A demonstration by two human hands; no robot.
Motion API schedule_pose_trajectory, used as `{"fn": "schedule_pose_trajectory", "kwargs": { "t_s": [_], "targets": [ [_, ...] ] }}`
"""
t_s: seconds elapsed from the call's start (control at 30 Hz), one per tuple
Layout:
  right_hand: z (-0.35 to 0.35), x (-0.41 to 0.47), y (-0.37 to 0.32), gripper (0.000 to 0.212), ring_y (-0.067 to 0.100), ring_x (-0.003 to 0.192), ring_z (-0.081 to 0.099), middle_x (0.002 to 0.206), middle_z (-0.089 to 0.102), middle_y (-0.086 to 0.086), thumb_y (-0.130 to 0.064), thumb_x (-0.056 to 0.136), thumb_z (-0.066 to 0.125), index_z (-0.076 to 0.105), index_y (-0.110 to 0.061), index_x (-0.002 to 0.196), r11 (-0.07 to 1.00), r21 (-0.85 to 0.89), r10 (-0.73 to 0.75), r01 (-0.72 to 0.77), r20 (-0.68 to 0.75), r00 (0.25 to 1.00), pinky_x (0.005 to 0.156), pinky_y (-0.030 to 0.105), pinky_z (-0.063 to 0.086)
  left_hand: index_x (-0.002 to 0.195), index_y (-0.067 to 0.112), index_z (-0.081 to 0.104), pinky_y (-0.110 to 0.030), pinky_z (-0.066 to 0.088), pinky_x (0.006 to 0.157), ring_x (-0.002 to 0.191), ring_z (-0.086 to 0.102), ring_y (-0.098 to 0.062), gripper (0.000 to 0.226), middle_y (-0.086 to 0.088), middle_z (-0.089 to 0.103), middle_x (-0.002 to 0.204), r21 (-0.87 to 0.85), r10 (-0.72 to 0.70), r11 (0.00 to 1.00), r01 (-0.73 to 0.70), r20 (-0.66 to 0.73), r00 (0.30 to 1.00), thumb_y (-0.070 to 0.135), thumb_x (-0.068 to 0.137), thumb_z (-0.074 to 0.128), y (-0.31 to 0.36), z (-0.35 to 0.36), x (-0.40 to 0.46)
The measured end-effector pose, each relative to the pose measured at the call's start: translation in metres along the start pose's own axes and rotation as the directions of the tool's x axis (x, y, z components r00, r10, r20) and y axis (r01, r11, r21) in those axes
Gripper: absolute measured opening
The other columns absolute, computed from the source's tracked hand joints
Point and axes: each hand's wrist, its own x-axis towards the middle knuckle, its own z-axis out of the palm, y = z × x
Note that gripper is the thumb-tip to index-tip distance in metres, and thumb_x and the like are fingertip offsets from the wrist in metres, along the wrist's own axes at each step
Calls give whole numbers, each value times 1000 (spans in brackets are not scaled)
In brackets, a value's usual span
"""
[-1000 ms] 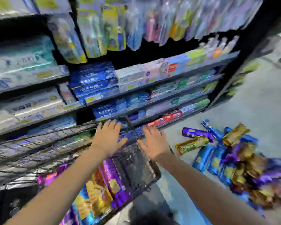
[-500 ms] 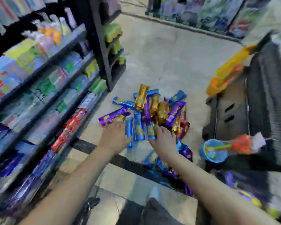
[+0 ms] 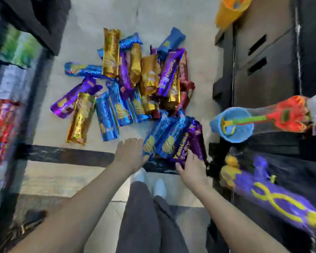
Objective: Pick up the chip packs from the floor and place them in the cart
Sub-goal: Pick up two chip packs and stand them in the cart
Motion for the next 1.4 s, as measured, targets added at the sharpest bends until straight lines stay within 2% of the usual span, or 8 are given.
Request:
{"fn": "schedule_pose_trajectory", "kwargs": {
  "t_s": [0.17, 0.27, 0.4, 0.57, 0.77, 1.0, 1.27, 1.4],
  "targets": [
    [90, 96, 13, 75, 32, 134, 37, 146, 38, 16, -47, 93, 48, 17, -8, 149, 992, 56, 109, -112, 58, 992, 105, 42, 34, 121, 11, 45, -41, 38, 95, 120, 47, -30, 49, -9, 52, 126, 53, 44, 998, -46, 48, 998, 48, 89, 48, -5, 93, 110],
    [145, 161, 21, 75, 32, 133, 38, 141, 45, 18, -49, 91, 52, 25, -6, 146, 981, 109, 156, -162, 58, 986, 107, 41, 31, 125, 9, 43, -40, 38, 98, 122, 47, -30, 53, -11, 51, 129, 41, 23, 999, -25, 52, 998, 49, 90, 48, -8, 150, 177],
    [213, 247, 31, 89, 34, 135, 37, 147, 39, 18, -51, 87, 57, 15, -4, 150, 929, 279, 227, -242, 85, 970, 108, 41, 33, 138, 4, 28, -41, 41, 96, 123, 45, -34, 74, -16, 45, 134, -8, -33, 999, 34, 107, 994, 53, 88, 50, -11, 221, 262],
    [267, 321, 33, 112, 34, 140, 28, 153, 27, 18, -64, 79, 61, 1, -5, 152, 791, 462, 398, -400, 107, 911, 109, 44, 32, 149, 1, 2, -43, 36, 103, 131, 40, -37, 113, -20, 34, 145, -206, -150, 962, 178, 143, 978, 68, 76, 58, -9, 285, 330],
    [289, 347, 26, 109, 38, 136, 32, 150, 26, 21, -53, 76, 72, 10, -1, 149, 653, 591, 566, -473, 35, 824, 105, 45, 34, 149, 3, 3, -44, 35, 108, 131, 40, -38, 120, -22, 33, 144, -484, -164, 845, 230, 175, 971, 59, 68, 72, -3, 314, 356],
    [250, 309, 30, 71, 38, 122, 48, 133, 49, 22, -40, 80, 71, 42, 4, 129, 675, 643, 515, -361, -60, 855, 100, 41, 38, 124, 3, 35, -40, 45, 84, 113, 55, -38, 69, -20, 53, 127, -557, -163, 810, 184, 88, 983, 49, 82, 64, 3, 271, 314],
    [83, 152, -18, 69, 35, 113, 57, 119, 59, 16, -43, 69, 72, 50, -4, 121, 682, 695, 385, -228, -76, 920, 98, 47, 46, 122, 8, 34, -34, 44, 73, 108, 59, -33, 61, -12, 58, 122, -727, -208, 645, 234, 128, 970, 48, 85, 61, 6, 104, 142],
    [-27, 61, -56, 64, 29, 111, 55, 116, 54, 11, -39, 70, 73, 50, -11, 123, 721, 688, 239, -82, -137, 961, 96, 46, 46, 119, 8, 34, -45, 50, 83, 104, 58, -34, 59, -15, 58, 119, -814, -306, 535, 227, 64, 950, 49, 86, 59, 5, -7, 40]
  ]
}}
